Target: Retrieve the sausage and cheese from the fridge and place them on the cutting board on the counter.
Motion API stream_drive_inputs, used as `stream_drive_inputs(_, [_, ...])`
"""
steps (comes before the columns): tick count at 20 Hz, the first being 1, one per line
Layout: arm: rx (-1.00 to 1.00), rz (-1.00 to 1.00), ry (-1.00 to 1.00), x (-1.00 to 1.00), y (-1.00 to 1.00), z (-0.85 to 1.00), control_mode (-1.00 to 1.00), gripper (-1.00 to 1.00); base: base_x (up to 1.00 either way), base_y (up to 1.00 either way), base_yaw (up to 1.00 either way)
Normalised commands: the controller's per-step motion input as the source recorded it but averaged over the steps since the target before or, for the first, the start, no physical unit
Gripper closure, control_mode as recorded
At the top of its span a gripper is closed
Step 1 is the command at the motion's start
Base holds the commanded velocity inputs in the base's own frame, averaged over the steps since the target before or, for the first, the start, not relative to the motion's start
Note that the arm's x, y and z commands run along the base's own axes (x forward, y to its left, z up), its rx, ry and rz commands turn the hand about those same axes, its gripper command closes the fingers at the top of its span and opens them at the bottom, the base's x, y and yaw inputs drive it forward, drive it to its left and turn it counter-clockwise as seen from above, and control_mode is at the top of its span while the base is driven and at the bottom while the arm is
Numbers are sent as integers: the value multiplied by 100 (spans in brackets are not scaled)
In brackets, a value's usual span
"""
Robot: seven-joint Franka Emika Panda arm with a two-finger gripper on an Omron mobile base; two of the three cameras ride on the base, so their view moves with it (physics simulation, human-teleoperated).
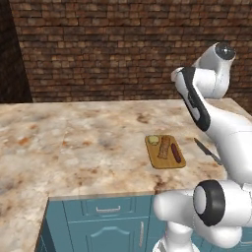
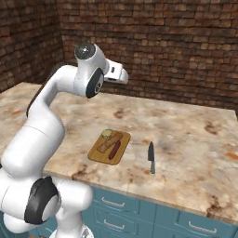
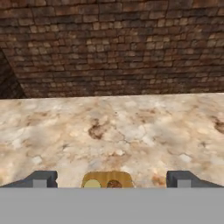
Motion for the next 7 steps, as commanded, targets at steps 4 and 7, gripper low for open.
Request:
stream_drive_inputs(4, [-2,0,0,-33,42,-7,-100,-100,0,0,0])
stream_drive_inputs(7, [-4,0,-1,-37,57,-56,-100,-100,0,0,0])
